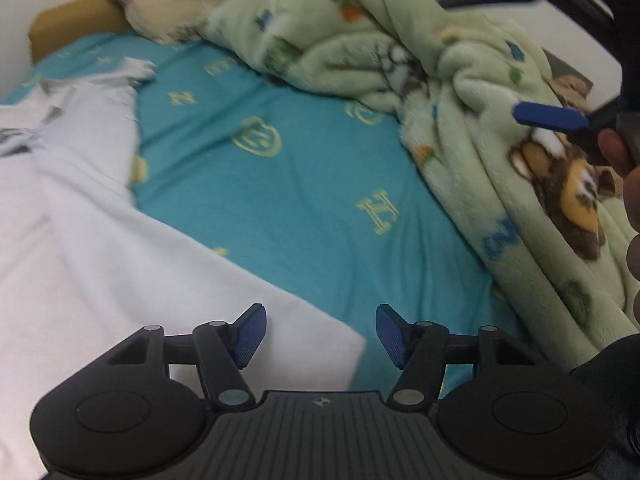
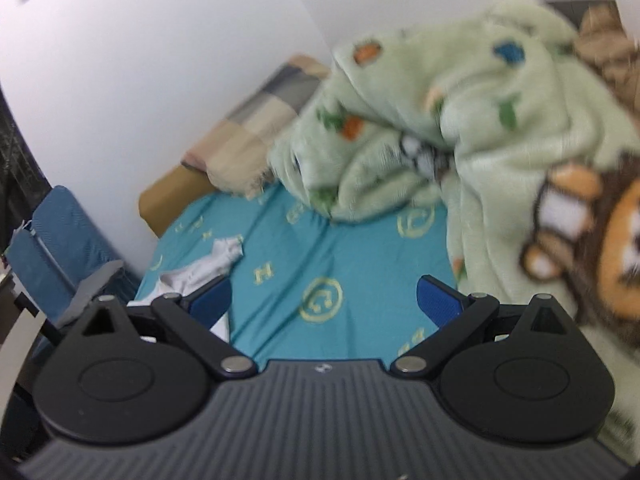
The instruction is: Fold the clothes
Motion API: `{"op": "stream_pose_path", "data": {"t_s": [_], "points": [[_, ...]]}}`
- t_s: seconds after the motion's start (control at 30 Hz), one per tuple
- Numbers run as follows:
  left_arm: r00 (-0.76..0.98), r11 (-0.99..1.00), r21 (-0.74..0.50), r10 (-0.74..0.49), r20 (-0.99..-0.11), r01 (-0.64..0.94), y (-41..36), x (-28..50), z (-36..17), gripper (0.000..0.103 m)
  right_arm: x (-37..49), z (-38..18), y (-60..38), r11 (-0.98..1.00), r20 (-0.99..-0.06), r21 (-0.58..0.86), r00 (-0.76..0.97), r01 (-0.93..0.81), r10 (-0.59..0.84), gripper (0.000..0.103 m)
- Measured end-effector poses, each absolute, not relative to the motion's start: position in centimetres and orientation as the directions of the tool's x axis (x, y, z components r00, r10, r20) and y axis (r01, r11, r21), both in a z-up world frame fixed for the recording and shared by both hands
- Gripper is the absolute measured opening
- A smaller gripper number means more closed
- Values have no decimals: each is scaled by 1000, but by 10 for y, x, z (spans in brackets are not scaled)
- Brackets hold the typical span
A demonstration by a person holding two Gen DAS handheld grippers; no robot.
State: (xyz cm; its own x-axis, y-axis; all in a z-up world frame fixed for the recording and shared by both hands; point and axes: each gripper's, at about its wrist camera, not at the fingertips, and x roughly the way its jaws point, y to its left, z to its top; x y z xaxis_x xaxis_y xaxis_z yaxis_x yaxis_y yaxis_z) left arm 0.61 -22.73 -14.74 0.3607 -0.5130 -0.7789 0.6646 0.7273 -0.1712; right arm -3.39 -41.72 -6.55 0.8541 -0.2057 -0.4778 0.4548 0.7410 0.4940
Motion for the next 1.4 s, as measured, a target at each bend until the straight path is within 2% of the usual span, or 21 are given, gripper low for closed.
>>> {"op": "stream_pose_path", "data": {"t_s": [0.07, 0.1, 0.13, 0.2, 0.37, 0.53, 0.63, 0.7, 0.83, 0.9, 0.97, 1.07, 1.13, 1.17, 1.23, 1.3, 1.4], "points": [[347, 731, -160, -490, -799, 664, -237, 10, -164, 48, -31, -71, -420, 729, -489, 504, 849, 463, -200, 101], [357, 735, -143, -479, -802, 663, -240, 10, -169, 36, -31, -73, -421, 724, -491, 507, 847, 468, -203, 101], [388, 742, -113, -466, -795, 661, -240, 8, -169, 15, -31, -74, -422, 719, -493, 510, 845, 473, -206, 101], [412, 760, -108, -460, -786, 641, -235, 7, -165, 10, -32, -77, -424, 707, -499, 518, 842, 481, -207, 101], [435, 797, -246, -527, -730, 552, -189, 10, -130, 9, -35, -77, -424, 695, -499, 527, 840, 490, -213, 101], [447, 810, -366, -566, -693, 458, -113, 3, -88, 9, -33, -69, -413, 734, -494, 475, 837, 485, -233, 101], [453, 816, -423, -573, -683, 395, -65, -3, -67, 9, -27, -67, -402, 770, -503, 453, 842, 449, -195, 101], [450, 847, -412, -529, -719, 336, -34, -9, -68, 9, -23, -66, -393, 790, -512, 442, 843, 425, -166, 101], [446, 918, -306, -391, -805, 252, 5, -9, -84, 9, -16, -65, -373, 816, -530, 440, 842, 375, -101, 101], [438, 930, -298, -364, -822, 215, 20, -6, -91, 9, -15, -65, -362, 825, -538, 440, 840, 355, -74, 101], [440, 923, -325, -384, -812, 205, 29, -2, -92, 11, -14, -64, -351, 841, -541, 426, 839, 335, -61, 101], [481, 920, -306, -389, -786, 244, 33, -5, -83, 21, -14, -63, -334, 864, -545, 401, 837, 305, -42, 101], [522, 919, -269, -386, -761, 288, 23, -8, -74, 47, -14, -61, -328, 873, -536, 395, 843, 287, -35, 101], [543, 918, -251, -385, -746, 307, 18, -10, -69, 52, -14, -61, -325, 876, -532, 393, 846, 279, -31, 101], [591, 919, -216, -380, -712, 331, 12, -11, -57, 73, -14, -60, -320, 880, -519, 397, 855, 261, -19, 101], [639, 925, -180, -363, -679, 334, 4, -8, -48, 85, -14, -58, -316, 885, -499, 400, 866, 240, -9, 100], [698, 924, -135, -361, -619, 358, -5, -1, -35, 89, -15, -54, -309, 894, -455, 400, 890, 201, 4, 100]]}}
